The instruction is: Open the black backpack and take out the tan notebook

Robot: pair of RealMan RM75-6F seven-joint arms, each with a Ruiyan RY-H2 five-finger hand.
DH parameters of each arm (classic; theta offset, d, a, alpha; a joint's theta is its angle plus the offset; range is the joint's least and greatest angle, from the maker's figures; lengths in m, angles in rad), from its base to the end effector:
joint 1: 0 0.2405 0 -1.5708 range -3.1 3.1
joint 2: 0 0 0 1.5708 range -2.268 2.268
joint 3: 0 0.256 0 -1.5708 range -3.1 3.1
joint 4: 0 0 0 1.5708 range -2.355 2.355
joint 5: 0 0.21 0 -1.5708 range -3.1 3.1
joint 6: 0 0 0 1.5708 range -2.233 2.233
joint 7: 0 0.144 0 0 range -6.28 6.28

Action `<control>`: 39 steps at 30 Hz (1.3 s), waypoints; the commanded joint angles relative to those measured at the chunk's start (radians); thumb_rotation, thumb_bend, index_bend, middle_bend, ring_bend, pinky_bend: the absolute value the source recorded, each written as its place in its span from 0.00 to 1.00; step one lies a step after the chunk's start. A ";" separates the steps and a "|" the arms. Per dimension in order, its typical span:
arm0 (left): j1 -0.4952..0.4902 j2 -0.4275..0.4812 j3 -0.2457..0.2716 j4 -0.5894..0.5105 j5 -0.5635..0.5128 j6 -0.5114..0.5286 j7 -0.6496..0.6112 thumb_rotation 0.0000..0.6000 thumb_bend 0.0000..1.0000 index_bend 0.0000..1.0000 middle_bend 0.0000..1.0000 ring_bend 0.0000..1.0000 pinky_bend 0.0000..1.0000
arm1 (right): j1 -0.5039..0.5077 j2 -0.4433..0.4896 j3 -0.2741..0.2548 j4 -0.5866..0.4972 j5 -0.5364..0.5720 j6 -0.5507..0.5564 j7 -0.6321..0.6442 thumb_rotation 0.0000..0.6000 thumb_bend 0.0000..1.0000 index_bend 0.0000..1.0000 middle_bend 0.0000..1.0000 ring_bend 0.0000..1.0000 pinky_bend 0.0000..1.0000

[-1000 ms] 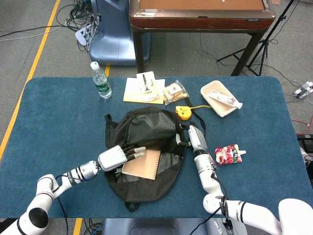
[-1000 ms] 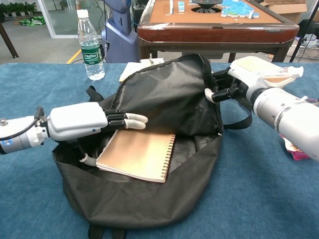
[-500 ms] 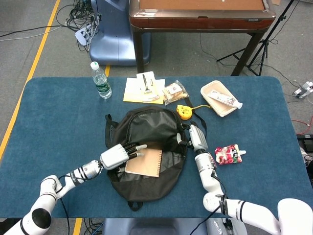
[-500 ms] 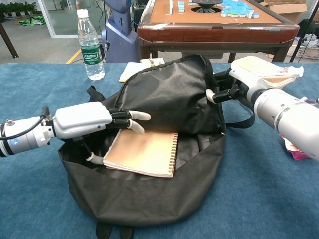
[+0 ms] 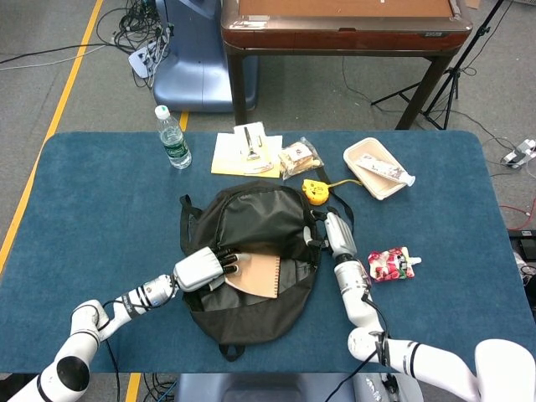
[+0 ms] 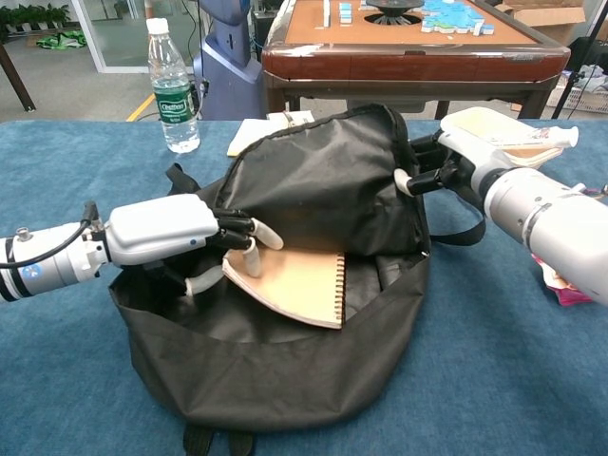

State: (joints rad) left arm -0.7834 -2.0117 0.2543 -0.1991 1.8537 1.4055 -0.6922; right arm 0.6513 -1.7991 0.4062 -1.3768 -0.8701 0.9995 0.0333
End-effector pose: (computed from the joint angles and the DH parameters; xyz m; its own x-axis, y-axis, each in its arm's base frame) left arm -0.1925 0.3478 -0.0687 0.5489 0.1172 0.8277 0.4786 -0.8558 -0.1963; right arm -0.1474 -0.3522 -0.0510 -0.3316 -0.2595 0.9070 -0.9434 0.0995 -0.3164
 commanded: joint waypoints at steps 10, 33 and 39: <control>0.020 0.012 -0.015 -0.043 -0.015 0.115 -0.070 1.00 0.66 0.63 0.61 0.51 0.42 | -0.006 0.025 0.003 0.006 0.000 -0.022 0.019 1.00 0.57 0.79 0.45 0.31 0.08; 0.026 0.286 -0.175 -0.639 -0.128 0.255 -0.138 1.00 0.66 0.67 0.77 0.64 0.53 | -0.033 0.043 -0.068 0.073 -0.179 -0.035 0.142 1.00 0.57 0.77 0.43 0.27 0.08; 0.044 0.414 -0.231 -0.869 -0.183 0.230 -0.112 1.00 0.66 0.68 0.79 0.67 0.56 | -0.040 0.053 -0.113 0.076 -0.292 -0.014 0.187 1.00 0.57 0.75 0.42 0.26 0.08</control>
State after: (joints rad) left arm -0.7517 -1.6795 0.0651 -0.9552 1.7113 1.6517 -0.8226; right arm 0.6150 -1.7514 0.3165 -1.3039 -1.1162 0.9719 0.2022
